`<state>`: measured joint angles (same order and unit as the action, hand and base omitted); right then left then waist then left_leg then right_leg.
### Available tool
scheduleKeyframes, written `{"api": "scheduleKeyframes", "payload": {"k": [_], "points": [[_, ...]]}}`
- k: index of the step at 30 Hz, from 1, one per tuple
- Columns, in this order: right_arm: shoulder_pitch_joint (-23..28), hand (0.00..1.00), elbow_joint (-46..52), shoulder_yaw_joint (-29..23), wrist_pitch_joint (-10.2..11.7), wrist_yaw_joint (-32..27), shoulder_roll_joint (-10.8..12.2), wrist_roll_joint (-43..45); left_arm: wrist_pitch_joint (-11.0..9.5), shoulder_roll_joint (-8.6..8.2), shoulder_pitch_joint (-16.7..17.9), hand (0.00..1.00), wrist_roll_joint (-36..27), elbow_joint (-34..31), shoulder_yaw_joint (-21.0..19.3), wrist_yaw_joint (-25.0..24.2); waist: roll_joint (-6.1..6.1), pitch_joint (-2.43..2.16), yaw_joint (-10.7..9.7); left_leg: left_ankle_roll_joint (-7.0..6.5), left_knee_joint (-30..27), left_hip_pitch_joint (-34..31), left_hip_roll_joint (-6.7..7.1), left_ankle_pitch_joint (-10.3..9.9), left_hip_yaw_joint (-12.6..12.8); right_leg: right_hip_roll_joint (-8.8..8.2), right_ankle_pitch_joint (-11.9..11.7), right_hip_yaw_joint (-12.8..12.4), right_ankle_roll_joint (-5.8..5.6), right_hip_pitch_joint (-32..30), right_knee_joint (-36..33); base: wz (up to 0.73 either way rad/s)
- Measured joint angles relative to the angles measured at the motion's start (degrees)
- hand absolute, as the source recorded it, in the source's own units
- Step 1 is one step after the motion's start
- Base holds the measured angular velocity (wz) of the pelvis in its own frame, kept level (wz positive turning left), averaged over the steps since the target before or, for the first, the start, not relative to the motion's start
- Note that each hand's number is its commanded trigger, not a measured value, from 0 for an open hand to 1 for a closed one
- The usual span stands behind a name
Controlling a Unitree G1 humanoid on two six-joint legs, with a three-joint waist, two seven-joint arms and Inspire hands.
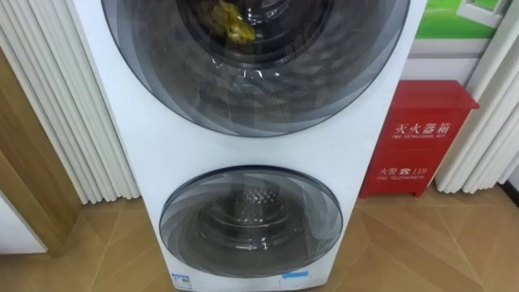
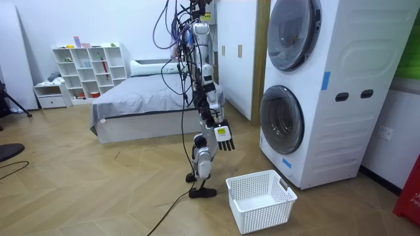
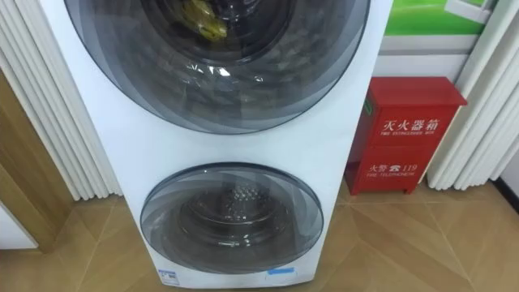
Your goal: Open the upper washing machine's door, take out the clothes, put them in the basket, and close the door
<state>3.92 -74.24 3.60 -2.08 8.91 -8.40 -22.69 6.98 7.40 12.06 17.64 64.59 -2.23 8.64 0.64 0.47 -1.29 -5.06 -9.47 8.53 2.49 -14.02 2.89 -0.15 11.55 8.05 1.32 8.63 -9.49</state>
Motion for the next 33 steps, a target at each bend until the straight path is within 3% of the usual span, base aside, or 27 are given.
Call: {"api": "scheduleKeyframes", "payload": {"k": [11,19,21,23,25,26,29,33], "points": [[0.1,0.0,-0.1,-0.8,-0.5,0.2,0.0,-0.2,0.1,0.01,0.3,0.0,0.1,-0.2,0.1,0.0,-0.13,-0.16,0.0,0.0,-0.1,0.3,0.01,0.0,0.0,0.08,0.0,-0.1,0.01,0.4,-0.1,0.0],[-1.1,0.0,-0.4,-0.9,-0.7,-0.7,-0.3,-1.9,0.1,0.09,-0.4,0.0,2.1,-0.4,0.0,0.0,0.21,-0.14,0.1,0.0,-0.2,0.2,0.02,0.0,0.0,-0.05,0.0,0.0,0.02,0.4,-0.1,0.0],[-2.3,0.0,2.4,-1.6,-1.2,-2.2,-0.6,-1.4,0.0,0.16,-0.9,0.0,2.2,-0.7,-0.1,0.0,0.15,0.04,0.0,0.0,-0.3,0.1,0.05,0.0,0.0,-0.08,0.0,0.1,0.02,0.4,-0.1,0.0],[-5.1,0.0,5.9,-4.1,-1.2,-3.3,-0.9,-1.4,-0.4,0.3,-1.6,0.0,2.4,-0.8,-0.8,0.0,0.89,0.35,-0.1,0.0,-0.4,0.2,0.04,0.0,0.1,-0.09,0.0,0.1,0.02,0.4,-0.1,-0.02],[-8.5,0.0,8.6,-5.7,-1.1,-4.1,-1.7,-2.0,-1.2,0.36,-1.8,0.0,2.7,-1.1,-1.2,0.0,0.8,0.34,0.0,0.0,-0.4,0.2,0.06,0.0,0.3,-0.07,0.0,0.0,0.04,0.4,-0.1,-0.03],[-10.9,0.0,10.4,-5.7,-1.1,-4.4,-2.9,-2.7,-1.2,0.49,-2.4,0.0,2.7,-1.1,-1.1,0.0,1.09,0.49,0.0,-0.01,-0.5,0.1,0.11,0.0,0.3,-0.12,0.0,0.1,0.03,0.3,-0.1,0.04],[-15.8,0.0,15.4,-7.5,-0.5,-5.7,-4.9,-4.3,-1.2,1.36,-3.4,0.0,2.7,-1.9,-1.2,0.0,1.56,0.35,0.3,-0.01,-0.6,-0.2,0.13,0.0,0.2,0.14,0.0,0.5,0.01,0.2,-0.1,0.06],[-20.1,0.0,21.7,-7.7,-0.4,-6.9,-7.0,-4.6,-1.1,1.7,-3.5,0.0,2.7,-2.8,-1.2,0.0,2.65,-0.39,0.4,0.01,-1.3,-1.0,0.13,0.0,0.2,0.15,-0.1,0.7,-0.01,-0.5,-0.1,0.04]]}}
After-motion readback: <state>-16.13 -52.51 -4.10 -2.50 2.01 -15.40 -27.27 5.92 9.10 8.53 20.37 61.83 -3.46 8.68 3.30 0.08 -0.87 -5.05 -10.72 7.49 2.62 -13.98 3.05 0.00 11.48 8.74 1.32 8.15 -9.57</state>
